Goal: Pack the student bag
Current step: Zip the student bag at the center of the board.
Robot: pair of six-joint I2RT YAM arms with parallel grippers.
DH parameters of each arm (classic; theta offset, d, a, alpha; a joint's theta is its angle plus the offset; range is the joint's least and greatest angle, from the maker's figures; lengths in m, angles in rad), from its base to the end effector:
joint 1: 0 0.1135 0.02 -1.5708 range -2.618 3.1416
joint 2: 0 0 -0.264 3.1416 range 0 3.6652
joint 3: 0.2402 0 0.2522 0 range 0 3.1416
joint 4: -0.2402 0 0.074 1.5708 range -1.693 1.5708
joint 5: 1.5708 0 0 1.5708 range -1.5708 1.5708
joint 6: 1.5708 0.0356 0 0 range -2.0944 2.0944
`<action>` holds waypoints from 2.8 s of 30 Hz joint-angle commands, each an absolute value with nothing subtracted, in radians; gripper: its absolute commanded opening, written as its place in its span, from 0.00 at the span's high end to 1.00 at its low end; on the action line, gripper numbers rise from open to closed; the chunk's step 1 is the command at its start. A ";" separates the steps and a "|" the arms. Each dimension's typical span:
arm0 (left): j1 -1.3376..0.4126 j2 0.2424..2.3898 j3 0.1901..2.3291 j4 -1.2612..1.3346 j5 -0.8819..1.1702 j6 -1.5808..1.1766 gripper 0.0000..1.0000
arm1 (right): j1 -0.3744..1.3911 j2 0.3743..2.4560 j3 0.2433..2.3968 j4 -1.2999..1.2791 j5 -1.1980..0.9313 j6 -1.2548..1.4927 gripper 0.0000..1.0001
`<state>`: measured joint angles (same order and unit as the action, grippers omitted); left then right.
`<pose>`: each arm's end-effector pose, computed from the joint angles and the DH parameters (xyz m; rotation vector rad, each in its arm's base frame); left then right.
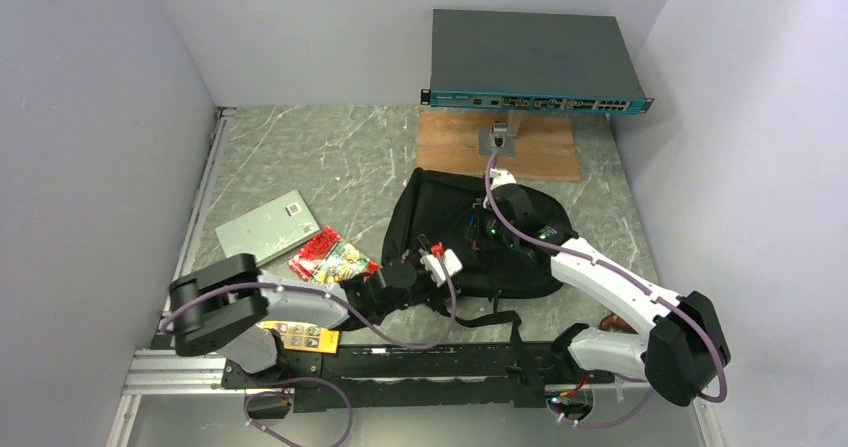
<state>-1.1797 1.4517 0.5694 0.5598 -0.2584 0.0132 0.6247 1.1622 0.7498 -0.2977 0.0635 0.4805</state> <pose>0.1203 -0.2678 0.1902 0.9259 1.6822 -0.5510 0.2014 0.1424 0.2412 -0.1340 2.3269 0.4985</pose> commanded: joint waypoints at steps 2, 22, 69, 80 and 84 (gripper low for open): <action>-1.251 1.589 0.535 1.016 -0.338 0.325 0.09 | 0.618 1.137 0.753 -0.247 0.005 0.517 1.00; -1.252 1.802 0.661 0.986 -0.339 0.331 0.52 | 0.608 1.143 0.773 -0.244 -0.075 0.548 1.00; -1.296 1.781 0.383 1.162 0.055 0.060 1.00 | 0.368 1.581 0.967 0.363 0.355 0.024 1.00; -1.198 1.768 0.461 1.050 0.134 -0.126 0.87 | 0.373 1.418 1.030 -0.344 0.149 0.311 0.37; -1.139 1.768 0.484 1.005 0.166 -0.188 0.86 | 0.371 1.272 0.970 -0.475 0.170 0.329 0.33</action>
<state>-1.1862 1.7649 0.4530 1.1187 0.0608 -0.0605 0.3698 1.4124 1.0206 -0.2874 0.1772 0.2749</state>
